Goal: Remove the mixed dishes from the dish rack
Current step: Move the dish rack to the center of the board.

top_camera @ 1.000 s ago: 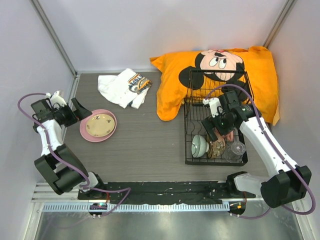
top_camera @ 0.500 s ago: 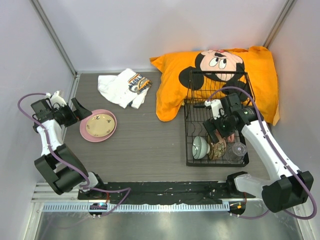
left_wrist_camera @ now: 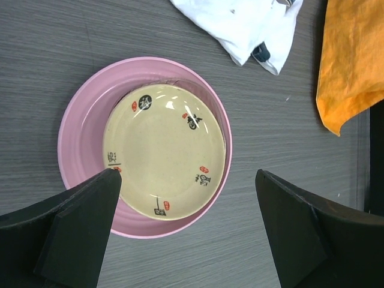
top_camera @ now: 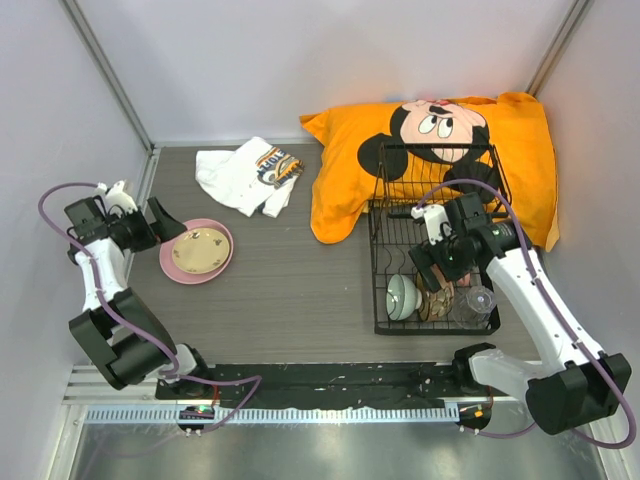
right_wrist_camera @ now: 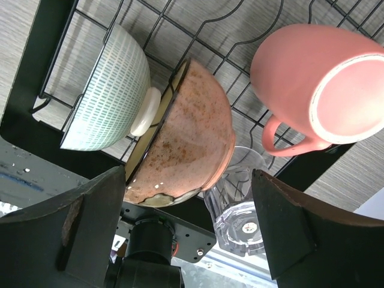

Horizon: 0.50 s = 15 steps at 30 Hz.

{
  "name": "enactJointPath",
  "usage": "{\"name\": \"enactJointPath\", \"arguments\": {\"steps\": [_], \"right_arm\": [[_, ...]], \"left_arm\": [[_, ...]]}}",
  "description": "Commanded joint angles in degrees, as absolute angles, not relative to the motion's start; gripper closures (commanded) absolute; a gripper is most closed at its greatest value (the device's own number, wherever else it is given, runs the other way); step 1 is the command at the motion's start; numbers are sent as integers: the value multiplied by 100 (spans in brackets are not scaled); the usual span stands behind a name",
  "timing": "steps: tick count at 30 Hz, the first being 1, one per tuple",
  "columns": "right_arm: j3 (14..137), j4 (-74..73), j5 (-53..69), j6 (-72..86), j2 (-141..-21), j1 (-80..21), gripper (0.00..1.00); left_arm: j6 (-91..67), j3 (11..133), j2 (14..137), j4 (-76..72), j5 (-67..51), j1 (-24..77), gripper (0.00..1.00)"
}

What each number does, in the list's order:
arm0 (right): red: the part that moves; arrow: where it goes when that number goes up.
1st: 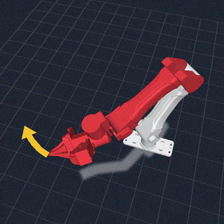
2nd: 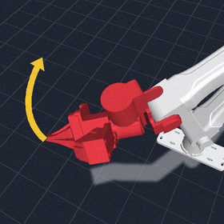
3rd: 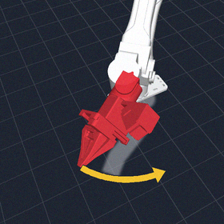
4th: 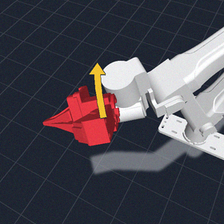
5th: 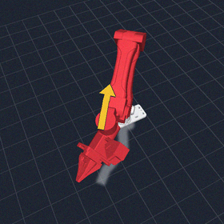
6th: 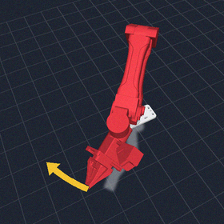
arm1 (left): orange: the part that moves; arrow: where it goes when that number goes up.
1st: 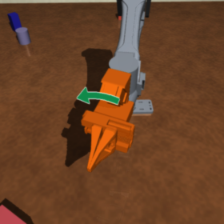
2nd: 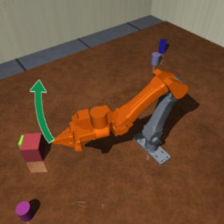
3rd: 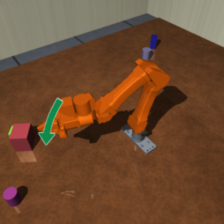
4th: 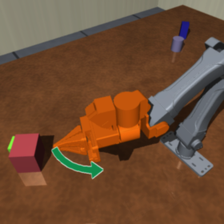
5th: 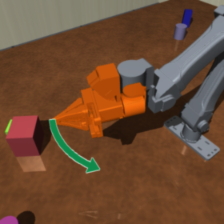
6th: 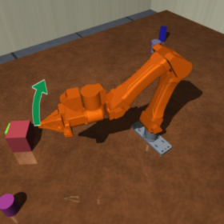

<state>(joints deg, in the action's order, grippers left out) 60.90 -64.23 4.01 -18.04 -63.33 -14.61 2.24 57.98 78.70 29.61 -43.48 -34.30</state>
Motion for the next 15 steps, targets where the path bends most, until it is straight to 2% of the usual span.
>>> {"name": "enactJointPath", "arguments": {"steps": [1, 9, 15], "right_arm": [[6178, -6882, 369, -1942, -6091, -1433, 12], [6618, -6864, 1054, -1986, -5775, -1424, 10], [6838, -6768, 1266, -2030, -5626, -1433, 9]], "left_arm": [[982, 5897, 7612, 3216, -4842, -3323, 0], [1652, 6082, 7278, 4279, -6133, -2813, 0], [1074, 6029, 6654, 4140, -6214, -1533, 0]]}}
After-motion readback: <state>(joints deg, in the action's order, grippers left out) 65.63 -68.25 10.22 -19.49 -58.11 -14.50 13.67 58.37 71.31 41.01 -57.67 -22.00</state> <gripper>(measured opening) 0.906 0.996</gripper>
